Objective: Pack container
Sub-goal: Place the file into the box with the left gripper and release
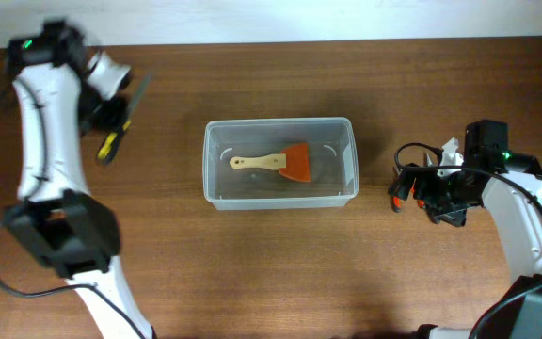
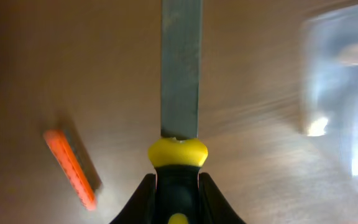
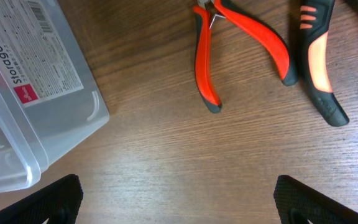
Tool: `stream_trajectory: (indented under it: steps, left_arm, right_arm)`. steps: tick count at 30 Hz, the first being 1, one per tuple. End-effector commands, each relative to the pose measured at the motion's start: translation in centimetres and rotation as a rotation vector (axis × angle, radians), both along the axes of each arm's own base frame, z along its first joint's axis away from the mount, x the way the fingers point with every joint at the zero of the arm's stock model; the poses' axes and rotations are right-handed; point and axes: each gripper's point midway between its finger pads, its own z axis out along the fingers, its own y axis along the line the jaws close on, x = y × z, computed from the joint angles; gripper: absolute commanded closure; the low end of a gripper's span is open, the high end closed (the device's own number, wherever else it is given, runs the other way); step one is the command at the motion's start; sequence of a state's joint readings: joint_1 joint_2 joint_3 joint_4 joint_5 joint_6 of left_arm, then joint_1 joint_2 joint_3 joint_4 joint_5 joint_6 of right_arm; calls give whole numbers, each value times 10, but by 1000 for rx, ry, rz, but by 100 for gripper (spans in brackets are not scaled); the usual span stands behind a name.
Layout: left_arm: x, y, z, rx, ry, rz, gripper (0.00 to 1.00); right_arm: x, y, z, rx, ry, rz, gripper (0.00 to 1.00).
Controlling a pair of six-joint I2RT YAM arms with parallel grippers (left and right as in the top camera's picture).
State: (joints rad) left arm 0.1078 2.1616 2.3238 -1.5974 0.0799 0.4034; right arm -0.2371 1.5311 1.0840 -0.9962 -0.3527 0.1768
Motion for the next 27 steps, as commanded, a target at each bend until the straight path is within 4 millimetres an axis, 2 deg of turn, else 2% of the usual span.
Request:
stream_trajectory:
  steps: [1,3,5,8,10,13,17,21,24,25,26,27]
  left_arm:
    - [5,-85,46,-18,-148,-368,98]
    - [0,-134,49,0,-181,-600,99]
    - [-8,-175,42,14,-189,-800,98]
    - [-20,-223,18,50,-174,-1069,98]
    - [-20,-240,-5,92,-150,-1145,98]
    - [-17,-254,-43,151,-101,-1187,98]
    - [-22,-256,-93,178,16,-1214,98]
    - [-19,-254,-118,171,62,-1210,98]
    - [-11,-257,-124,175,39,-1205,97]
    - [-9,-258,-125,177,30,-1204,94]
    - [-6,-257,-124,189,23,-1196,86]
    - [-2,-253,-119,223,12,-1162,62]
  right_arm:
    - [4,-4,2,-12,-6,-4,1]
    - [4,-4,2,-12,-7,-4,1]
    - [4,-4,2,-12,-6,-4,1]
    - [3,-4,2,-12,-6,-4,1]
    - [3,-4,2,-12,-6,-4,1]
    - [3,-4,2,-11,-5,-4,1]
    - [2,-4,2,-10,2,-4,1]
    - [2,-4,2,-10,2,-4,1]
    - [2,-4,2,-10,2,-4,1]
    - [2,-4,2,-10,2,-4,1]
    - [2,-4,2,-10,2,-4,1]
    - [2,-4,2,-10,2,-4,1]
